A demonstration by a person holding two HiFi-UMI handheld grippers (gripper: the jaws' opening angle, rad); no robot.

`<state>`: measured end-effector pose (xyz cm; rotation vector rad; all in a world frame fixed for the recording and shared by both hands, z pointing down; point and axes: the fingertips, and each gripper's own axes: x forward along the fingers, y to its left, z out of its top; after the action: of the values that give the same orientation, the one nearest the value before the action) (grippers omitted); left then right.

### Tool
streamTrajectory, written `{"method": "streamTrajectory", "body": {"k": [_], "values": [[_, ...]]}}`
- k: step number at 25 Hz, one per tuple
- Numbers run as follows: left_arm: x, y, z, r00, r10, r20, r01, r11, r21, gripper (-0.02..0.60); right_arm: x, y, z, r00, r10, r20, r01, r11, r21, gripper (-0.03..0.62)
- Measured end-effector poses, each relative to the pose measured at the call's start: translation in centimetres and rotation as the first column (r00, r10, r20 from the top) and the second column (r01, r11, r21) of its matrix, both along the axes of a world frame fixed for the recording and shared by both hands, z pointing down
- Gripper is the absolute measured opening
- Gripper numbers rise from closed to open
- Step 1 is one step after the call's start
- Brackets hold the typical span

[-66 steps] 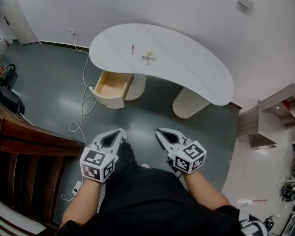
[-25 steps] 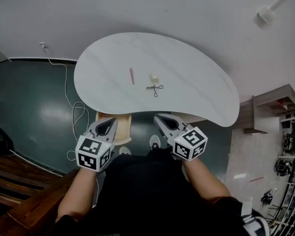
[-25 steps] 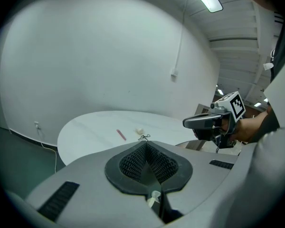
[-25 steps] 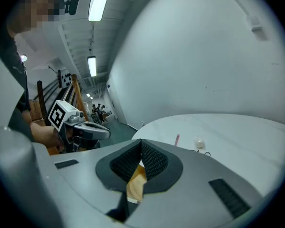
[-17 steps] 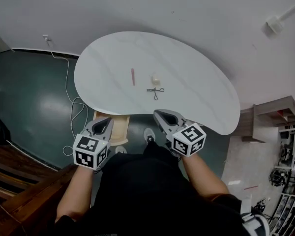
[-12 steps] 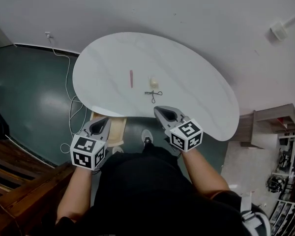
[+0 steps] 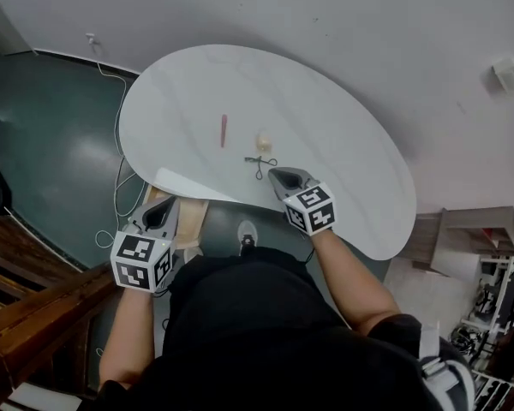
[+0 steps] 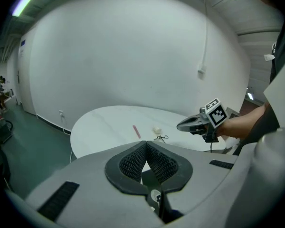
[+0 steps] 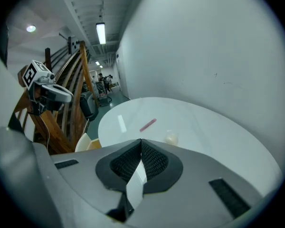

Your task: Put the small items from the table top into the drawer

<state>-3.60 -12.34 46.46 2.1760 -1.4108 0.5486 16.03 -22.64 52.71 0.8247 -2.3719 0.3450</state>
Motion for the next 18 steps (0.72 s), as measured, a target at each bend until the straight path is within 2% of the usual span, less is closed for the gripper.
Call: {"method": "streamTrajectory", "body": {"k": [5,10,13,18], "values": [[-0.5,0.2,1.0,0.998,-0.062,0.021,0.063,0.998,-0.027,0.015,0.2,-2.3,4.4,0.995,-0.036,-0.093,0.033,0.999,-0.037,0.0],[-1.0,0.7,1.5,0.994,-0.104,0.035,0.105,0.993,-0.046,0.015,-0.4,-3.1,7.3,0.992,-0.047,-0.115,0.035,0.994,-0.104,0.021],[-1.2,1.2,1.4,0.992,-0.119,0.042,0.121,0.991,-0.049,0.015,-0.6,-3.3,8.8,0.995,-0.014,-0.103,-0.003,0.987,-0.16,0.049],[-2.3,1.9,1.1,0.986,-0.156,0.057,0.159,0.986,-0.056,0.015,-1.0,-3.6,10.4,0.994,0.045,-0.096,-0.065,0.973,-0.223,0.054]]}}
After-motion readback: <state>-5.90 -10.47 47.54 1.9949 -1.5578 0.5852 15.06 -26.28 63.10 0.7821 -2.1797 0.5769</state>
